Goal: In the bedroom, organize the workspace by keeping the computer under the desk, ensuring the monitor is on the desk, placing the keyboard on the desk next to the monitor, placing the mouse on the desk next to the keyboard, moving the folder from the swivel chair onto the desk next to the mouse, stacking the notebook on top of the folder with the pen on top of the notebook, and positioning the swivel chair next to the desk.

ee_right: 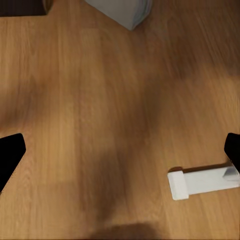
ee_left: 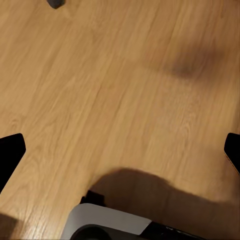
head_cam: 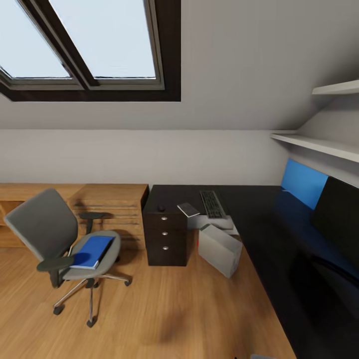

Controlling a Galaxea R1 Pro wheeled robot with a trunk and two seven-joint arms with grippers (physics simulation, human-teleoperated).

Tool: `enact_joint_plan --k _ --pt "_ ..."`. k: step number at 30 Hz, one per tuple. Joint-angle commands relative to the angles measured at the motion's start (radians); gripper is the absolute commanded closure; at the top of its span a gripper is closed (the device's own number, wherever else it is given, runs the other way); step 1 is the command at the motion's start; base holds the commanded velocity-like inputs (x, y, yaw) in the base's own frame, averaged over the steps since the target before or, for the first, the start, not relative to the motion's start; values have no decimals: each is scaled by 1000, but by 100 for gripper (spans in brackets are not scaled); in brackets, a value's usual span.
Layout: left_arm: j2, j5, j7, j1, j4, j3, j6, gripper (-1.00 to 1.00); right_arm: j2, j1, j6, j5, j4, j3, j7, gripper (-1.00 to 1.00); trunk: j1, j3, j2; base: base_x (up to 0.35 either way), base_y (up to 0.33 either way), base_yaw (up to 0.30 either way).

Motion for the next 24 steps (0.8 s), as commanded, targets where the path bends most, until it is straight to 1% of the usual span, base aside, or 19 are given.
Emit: enact_joint_plan --k 1,24 --pt "0 10 -10 -1 1 3 -1 -100 1 -1 -3 -5 2 9 -4 -100 1 -2 -2 336 0 0" --pt "-2 11 -9 0 1 4 -1 -100 0 -1 -3 -6 2 9 -4 -100 1 -2 -2 336 0 0"
